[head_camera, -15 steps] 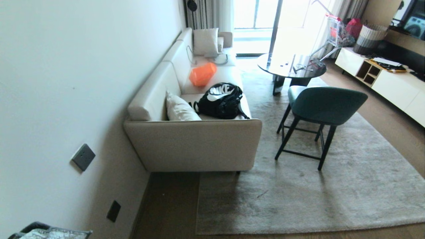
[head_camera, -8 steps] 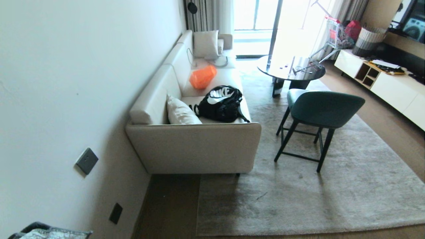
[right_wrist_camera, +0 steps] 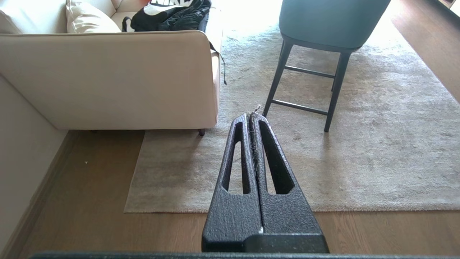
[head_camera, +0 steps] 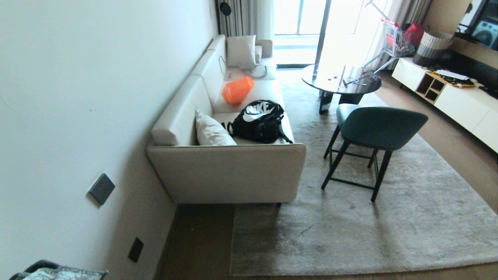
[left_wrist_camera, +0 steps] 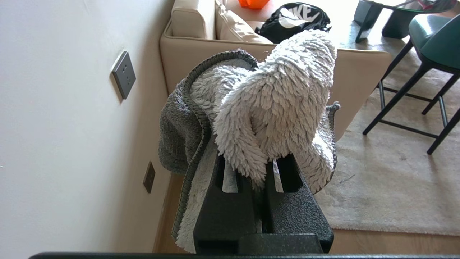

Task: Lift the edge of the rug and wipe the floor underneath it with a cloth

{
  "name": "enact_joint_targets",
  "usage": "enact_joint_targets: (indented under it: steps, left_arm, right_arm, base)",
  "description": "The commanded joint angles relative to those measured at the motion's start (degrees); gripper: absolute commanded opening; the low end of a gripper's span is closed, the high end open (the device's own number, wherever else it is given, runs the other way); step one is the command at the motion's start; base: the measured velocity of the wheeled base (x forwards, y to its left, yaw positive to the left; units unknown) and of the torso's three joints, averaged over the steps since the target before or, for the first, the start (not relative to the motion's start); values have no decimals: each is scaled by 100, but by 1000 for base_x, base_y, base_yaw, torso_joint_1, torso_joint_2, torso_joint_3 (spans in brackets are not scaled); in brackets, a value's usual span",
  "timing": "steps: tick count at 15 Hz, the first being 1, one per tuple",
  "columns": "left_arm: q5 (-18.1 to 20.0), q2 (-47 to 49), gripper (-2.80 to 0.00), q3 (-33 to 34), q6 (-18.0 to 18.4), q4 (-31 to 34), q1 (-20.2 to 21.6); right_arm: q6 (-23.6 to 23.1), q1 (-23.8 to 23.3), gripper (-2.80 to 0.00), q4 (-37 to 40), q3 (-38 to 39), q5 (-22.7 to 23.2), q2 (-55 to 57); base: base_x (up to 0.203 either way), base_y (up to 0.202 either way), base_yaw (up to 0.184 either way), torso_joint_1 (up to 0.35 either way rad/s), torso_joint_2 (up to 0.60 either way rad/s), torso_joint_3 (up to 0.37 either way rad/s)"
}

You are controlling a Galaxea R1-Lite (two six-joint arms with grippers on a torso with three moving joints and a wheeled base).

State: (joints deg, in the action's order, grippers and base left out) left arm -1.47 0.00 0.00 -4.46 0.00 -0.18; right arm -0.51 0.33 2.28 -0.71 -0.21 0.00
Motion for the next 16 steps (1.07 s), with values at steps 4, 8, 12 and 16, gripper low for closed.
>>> enact_joint_targets:
  steps: [4,8,12,16]
  left_arm:
    - [-3,0,-280,0,-2,0,1]
    - [-3,0,-280,0,-2,0,1]
    - [-3,0,-280,0,-4,0,1]
    - [-3,0,-280,0,-2,0,1]
  right_arm:
    - [-2,2,-280,1,0,-5,9]
    - [-2,2,-280,1,0,-5,9]
    - [-2,2,-280,1,0,-1,9]
    - [34,2,-280,1,0,-5,9]
  base:
    - [0,0,0,0,0,0]
    - [0,0,0,0,0,0]
    - [0,0,0,0,0,0]
    - [0,0,0,0,0,0]
